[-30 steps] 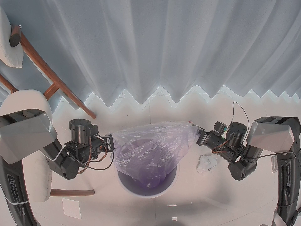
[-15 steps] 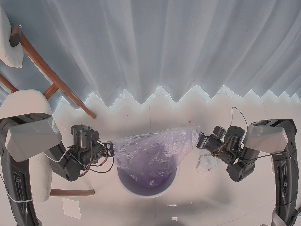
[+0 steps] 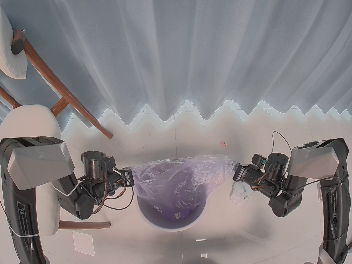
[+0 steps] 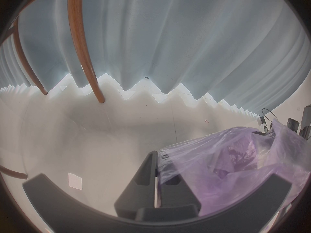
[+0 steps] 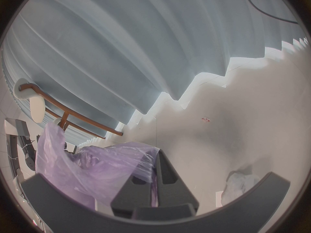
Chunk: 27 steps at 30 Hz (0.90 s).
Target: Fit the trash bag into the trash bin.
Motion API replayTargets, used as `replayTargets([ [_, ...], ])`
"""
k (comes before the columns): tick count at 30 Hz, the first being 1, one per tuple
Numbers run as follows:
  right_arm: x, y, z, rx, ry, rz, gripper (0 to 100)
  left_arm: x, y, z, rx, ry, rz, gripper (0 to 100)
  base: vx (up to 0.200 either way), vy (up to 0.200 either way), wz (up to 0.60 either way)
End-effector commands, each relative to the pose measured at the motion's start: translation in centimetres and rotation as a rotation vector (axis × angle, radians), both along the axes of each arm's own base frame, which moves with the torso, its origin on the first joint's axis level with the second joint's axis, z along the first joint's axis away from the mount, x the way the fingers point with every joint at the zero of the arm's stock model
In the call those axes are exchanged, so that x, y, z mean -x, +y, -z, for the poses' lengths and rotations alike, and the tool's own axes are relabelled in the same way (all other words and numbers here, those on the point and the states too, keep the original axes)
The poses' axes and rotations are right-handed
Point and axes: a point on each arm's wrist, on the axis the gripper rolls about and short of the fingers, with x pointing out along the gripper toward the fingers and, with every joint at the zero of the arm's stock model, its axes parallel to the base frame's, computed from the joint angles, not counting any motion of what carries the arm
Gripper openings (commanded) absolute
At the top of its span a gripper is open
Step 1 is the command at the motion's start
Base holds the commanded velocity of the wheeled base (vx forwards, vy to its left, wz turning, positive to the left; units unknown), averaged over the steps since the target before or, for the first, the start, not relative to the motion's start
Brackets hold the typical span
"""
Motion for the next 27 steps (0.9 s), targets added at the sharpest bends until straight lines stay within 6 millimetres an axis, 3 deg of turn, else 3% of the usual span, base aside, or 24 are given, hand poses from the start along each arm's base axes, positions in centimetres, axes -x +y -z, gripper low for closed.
replayTargets([
  [1,1.1,-0.1,-1.2,-0.001,-0.012,-0.005,0,0.7,-0.1,0.3,-0.004,0.012,0.010,0,0.000,0.000,0.00],
  [2,1.1,-0.1,-1.7,-0.004,-0.022,-0.004,0,0.8,0.0,0.5,-0.006,0.016,0.008,100,0.000,0.000,0.00],
  [4,1.1,-0.1,-1.7,-0.004,-0.022,-0.004,0,0.7,0.0,0.6,-0.009,0.018,0.006,100,0.000,0.000,0.00],
  [5,1.2,-0.1,-1.6,-0.002,-0.017,-0.005,100,0.7,0.0,0.7,-0.012,0.018,0.006,100,0.000,0.000,0.00],
  [11,1.5,-0.2,-1.9,-0.008,-0.014,-0.004,100,0.5,0.3,-0.7,0.013,-0.061,-0.004,100,0.000,0.000,0.00],
  [14,3.1,-0.4,-3.9,-0.023,-0.021,-0.015,100,0.7,1.6,-4.5,0.033,-0.214,-0.025,100,0.000,0.000,0.00],
  [16,3.6,-0.5,-4.6,-0.035,-0.024,-0.029,100,1.2,1.9,-5.6,0.030,-0.239,-0.027,100,0.000,0.000,0.00],
  [18,5.1,-0.6,-6.0,-0.064,-0.024,-0.087,100,2.9,2.4,-8.1,0.037,-0.266,0.000,100,0.000,0.000,0.00],
  [20,5.7,-0.7,-6.7,-0.069,-0.029,-0.108,100,4.3,2.6,-9.4,0.043,-0.260,0.028,100,0.000,0.000,0.00],
  [27,6.8,-0.8,-8.8,-0.082,-0.074,-0.129,100,6.6,2.3,-11.5,0.049,-0.212,0.068,100,0.000,0.000,0.00],
])
